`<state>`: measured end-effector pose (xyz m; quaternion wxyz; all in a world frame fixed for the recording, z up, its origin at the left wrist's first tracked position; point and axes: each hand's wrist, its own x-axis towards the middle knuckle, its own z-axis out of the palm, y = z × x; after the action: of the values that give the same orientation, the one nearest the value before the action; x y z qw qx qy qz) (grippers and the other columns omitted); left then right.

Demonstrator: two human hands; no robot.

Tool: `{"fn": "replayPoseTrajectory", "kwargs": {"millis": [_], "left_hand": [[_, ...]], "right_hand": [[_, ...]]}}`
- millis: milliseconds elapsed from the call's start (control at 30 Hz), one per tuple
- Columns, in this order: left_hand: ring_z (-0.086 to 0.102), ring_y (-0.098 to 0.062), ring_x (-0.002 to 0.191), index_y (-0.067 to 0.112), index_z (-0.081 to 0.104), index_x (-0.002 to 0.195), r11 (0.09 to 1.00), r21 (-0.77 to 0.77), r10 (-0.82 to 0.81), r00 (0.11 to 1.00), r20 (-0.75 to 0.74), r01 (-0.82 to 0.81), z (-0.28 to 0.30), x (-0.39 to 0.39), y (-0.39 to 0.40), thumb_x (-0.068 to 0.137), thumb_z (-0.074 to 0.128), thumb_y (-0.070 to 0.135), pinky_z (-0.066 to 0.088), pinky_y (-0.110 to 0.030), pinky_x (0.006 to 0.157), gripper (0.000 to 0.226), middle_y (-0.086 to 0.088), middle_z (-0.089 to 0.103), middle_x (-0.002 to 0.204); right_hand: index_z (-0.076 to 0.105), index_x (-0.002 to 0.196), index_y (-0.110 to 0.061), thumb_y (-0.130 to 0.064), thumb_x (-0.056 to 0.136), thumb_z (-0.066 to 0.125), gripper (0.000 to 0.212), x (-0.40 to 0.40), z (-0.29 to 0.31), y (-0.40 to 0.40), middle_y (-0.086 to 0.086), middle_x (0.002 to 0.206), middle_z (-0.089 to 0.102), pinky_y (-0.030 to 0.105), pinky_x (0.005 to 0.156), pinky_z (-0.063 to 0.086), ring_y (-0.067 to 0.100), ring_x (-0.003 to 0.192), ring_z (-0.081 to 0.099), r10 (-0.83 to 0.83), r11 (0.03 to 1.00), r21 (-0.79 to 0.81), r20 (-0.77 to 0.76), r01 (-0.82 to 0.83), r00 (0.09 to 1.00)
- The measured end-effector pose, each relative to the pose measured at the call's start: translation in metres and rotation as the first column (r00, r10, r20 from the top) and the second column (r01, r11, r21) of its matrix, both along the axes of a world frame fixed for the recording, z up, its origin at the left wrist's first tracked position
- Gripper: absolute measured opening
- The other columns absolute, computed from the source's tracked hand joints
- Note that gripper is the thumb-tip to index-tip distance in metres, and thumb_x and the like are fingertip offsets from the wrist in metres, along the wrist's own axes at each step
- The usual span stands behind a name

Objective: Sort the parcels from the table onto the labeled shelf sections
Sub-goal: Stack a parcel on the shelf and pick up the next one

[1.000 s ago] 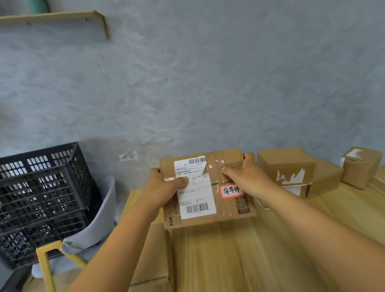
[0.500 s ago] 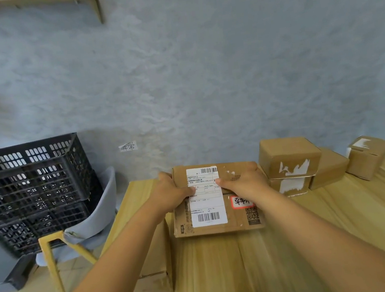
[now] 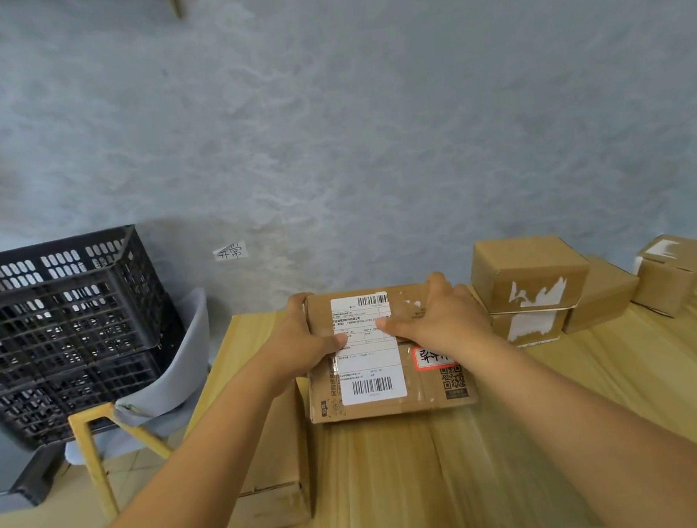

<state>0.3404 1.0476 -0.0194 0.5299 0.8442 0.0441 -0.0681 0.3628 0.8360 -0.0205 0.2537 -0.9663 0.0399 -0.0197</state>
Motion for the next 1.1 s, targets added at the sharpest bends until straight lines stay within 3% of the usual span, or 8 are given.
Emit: {"fn": "replayPoseTrajectory", "kwargs": {"millis": [67, 300, 600, 700, 867, 967, 1033, 1100], "left_hand": [[0.070, -0.018, 0.090, 0.029, 0.025, 0.142, 1.000, 0.004, -0.001, 1.000, 0.005, 0.001, -0.001, 0.000, 0.001, 0.088, 0.072, 0.014, 0.060, -0.034, 0.062, 0.074, -0.002, 0.067, 0.113], [0.073, -0.015, 0.080, 0.031, 0.026, 0.140, 1.000, -0.025, 0.000, 1.000, 0.003, 0.000, -0.005, 0.003, 0.003, 0.089, 0.071, 0.014, 0.058, -0.029, 0.057, 0.070, -0.001, 0.071, 0.100], [0.072, -0.008, 0.068, 0.028, 0.027, 0.141, 0.998, -0.055, -0.023, 0.999, 0.036, 0.025, -0.009, 0.003, 0.005, 0.088, 0.073, 0.010, 0.055, -0.023, 0.051, 0.072, 0.002, 0.071, 0.094], [0.073, -0.010, 0.074, 0.028, 0.026, 0.142, 0.998, -0.057, -0.024, 0.998, 0.051, 0.027, -0.011, 0.002, 0.005, 0.088, 0.073, 0.011, 0.055, -0.021, 0.053, 0.074, 0.000, 0.071, 0.097], [0.073, -0.009, 0.068, 0.030, 0.026, 0.143, 0.997, -0.077, -0.023, 0.999, 0.045, 0.026, -0.014, 0.004, 0.007, 0.088, 0.073, 0.013, 0.054, -0.020, 0.049, 0.074, 0.000, 0.072, 0.096], [0.073, -0.018, 0.081, 0.027, 0.026, 0.145, 0.993, -0.103, 0.050, 0.999, 0.006, -0.049, -0.020, 0.006, 0.007, 0.086, 0.075, 0.024, 0.057, -0.031, 0.062, 0.077, -0.005, 0.071, 0.102], [0.070, -0.020, 0.090, 0.018, 0.034, 0.142, 0.988, -0.108, 0.106, 0.994, -0.031, -0.109, -0.025, 0.006, 0.005, 0.085, 0.077, 0.032, 0.056, -0.035, 0.072, 0.073, -0.006, 0.070, 0.107], [0.071, -0.018, 0.089, 0.015, 0.046, 0.128, 0.988, -0.112, 0.107, 0.994, -0.025, -0.109, -0.026, 0.005, 0.000, 0.083, 0.078, 0.034, 0.055, -0.033, 0.069, 0.057, -0.005, 0.072, 0.106]], "right_hand": [[0.030, 0.142, -0.024, -0.080, 0.067, 0.065, 0.100, 0.001, 0.001, -0.002, 0.008, 0.138, 0.041, 0.031, 0.065, 0.042, 0.025, 0.115, 0.056, 0.009, 1.000, 0.019, 0.005, -0.009, 1.000], [0.032, 0.137, -0.023, -0.073, 0.073, 0.064, 0.087, 0.005, 0.007, -0.008, 0.011, 0.135, 0.042, 0.041, 0.088, 0.052, 0.027, 0.117, 0.055, 0.037, 0.998, 0.045, -0.064, -0.034, 0.997], [0.029, 0.125, -0.025, -0.081, 0.070, 0.058, 0.083, -0.002, 0.003, -0.007, 0.008, 0.120, 0.056, 0.044, 0.081, 0.057, 0.023, 0.101, 0.062, 0.014, 0.996, 0.093, -0.033, -0.011, 0.999], [0.028, 0.128, -0.023, -0.080, 0.072, 0.057, 0.085, -0.002, 0.004, -0.005, 0.008, 0.122, 0.057, 0.044, 0.081, 0.057, 0.023, 0.100, 0.063, 0.010, 0.995, 0.104, -0.049, -0.005, 0.999], [0.027, 0.137, -0.024, -0.067, 0.087, 0.052, 0.071, -0.003, 0.000, -0.011, 0.004, 0.116, 0.057, 0.035, 0.077, 0.052, 0.018, 0.093, 0.061, 0.011, 0.987, 0.162, -0.030, -0.006, 0.999], [0.018, 0.150, -0.019, -0.049, 0.094, 0.057, 0.074, -0.019, -0.014, -0.022, -0.001, 0.118, 0.063, 0.026, 0.075, 0.043, 0.014, 0.093, 0.061, -0.036, 0.927, 0.374, 0.013, 0.029, 0.999], [0.036, 0.142, -0.018, -0.042, 0.095, 0.058, 0.057, -0.032, -0.025, -0.034, 0.001, 0.131, 0.062, 0.026, 0.081, 0.044, 0.015, 0.102, 0.064, -0.046, 0.890, 0.453, -0.036, 0.057, 0.998], [0.050, 0.120, -0.025, -0.038, 0.096, 0.059, 0.029, -0.044, -0.029, -0.046, -0.001, 0.123, 0.066, 0.025, 0.077, 0.048, 0.008, 0.092, 0.064, -0.032, 0.868, 0.495, -0.039, 0.048, 0.999]]}}
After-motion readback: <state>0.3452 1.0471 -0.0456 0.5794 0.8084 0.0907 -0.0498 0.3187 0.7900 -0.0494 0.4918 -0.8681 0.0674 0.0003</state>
